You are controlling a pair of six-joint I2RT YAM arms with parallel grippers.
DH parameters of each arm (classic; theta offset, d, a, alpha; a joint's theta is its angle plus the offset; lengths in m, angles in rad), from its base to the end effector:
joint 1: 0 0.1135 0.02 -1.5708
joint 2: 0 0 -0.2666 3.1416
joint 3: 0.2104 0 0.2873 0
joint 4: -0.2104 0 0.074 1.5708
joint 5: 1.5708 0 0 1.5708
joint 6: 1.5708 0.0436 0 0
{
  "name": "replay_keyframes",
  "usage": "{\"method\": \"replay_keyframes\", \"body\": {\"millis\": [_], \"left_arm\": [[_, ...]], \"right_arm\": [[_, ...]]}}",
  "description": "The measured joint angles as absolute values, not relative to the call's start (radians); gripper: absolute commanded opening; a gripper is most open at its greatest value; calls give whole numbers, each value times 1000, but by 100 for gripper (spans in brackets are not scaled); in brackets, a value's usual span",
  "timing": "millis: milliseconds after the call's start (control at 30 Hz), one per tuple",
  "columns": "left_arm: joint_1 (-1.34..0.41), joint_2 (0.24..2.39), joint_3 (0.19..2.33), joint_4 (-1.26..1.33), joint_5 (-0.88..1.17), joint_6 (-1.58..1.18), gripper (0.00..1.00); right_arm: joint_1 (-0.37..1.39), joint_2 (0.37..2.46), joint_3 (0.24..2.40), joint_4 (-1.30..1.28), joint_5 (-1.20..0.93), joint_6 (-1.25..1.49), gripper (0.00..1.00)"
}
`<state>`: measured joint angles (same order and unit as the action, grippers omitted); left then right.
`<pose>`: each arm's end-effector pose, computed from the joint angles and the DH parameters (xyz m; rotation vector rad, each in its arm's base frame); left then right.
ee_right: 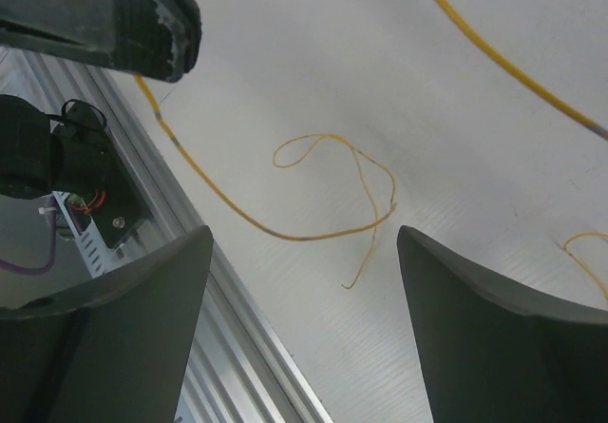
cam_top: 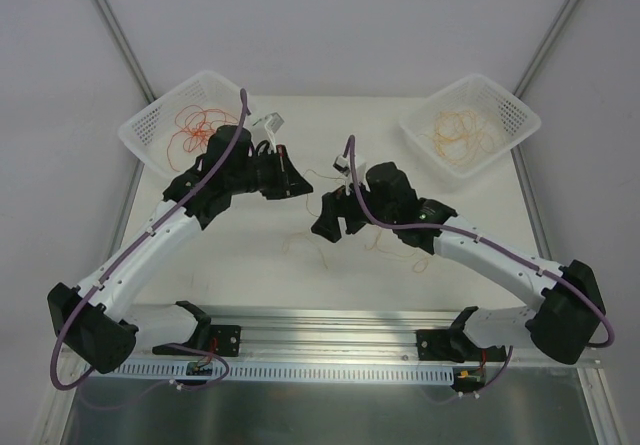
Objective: Untangle the cables
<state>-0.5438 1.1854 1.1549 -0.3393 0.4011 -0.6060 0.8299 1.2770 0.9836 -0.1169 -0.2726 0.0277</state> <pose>0.2555 -0.1744 0.3707 0.2236 2.0771 -1.1235 0.2178 0.2555 0.2986 -0.9709 1.8169 0.8151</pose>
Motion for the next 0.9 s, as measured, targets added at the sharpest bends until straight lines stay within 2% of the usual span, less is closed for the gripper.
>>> {"method": "replay_keyframes", "body": {"millis": [200, 267, 367, 400, 467, 500, 600, 633, 667, 767, 800, 867, 900], "left_arm": [[-565, 1191, 1177, -333, 418, -644, 0], [-570, 1191, 1178, -333, 421, -648, 0], [-571, 1191, 1179, -334, 422, -655, 0], [-571, 1192, 1180, -334, 421, -656, 0], [-570, 1192, 1184, -333, 416, -657, 0], [-571, 1192, 1185, -334, 411, -656, 0], [-570, 1192, 1185, -334, 380, -649, 0], [-570, 1192, 1185, -334, 366, -646, 3], [-568, 1192, 1185, -334, 356, -644, 5], [-561, 1192, 1185, -334, 329, -633, 28], [-561, 1192, 1185, -334, 322, -627, 41], [-554, 1190, 1185, -334, 306, -611, 53], [-554, 1188, 1185, -334, 300, -603, 65]], "right_arm": [[853, 1311, 984, -101, -243, -17, 82], [859, 1322, 989, -99, -243, -28, 78], [866, 1335, 996, -88, -250, -44, 60], [867, 1338, 998, -85, -254, -46, 49], [868, 1341, 999, -84, -269, -55, 38], [869, 1341, 999, -84, -274, -58, 23], [870, 1334, 998, -93, -276, -70, 1], [870, 1326, 998, -103, -274, -72, 1], [870, 1312, 998, -118, -271, -74, 1], [869, 1253, 999, -169, -255, -94, 1], [869, 1231, 1001, -194, -248, -101, 1], [865, 1203, 1018, -249, -238, -118, 1], [860, 1191, 1032, -279, -230, -125, 1]]}}
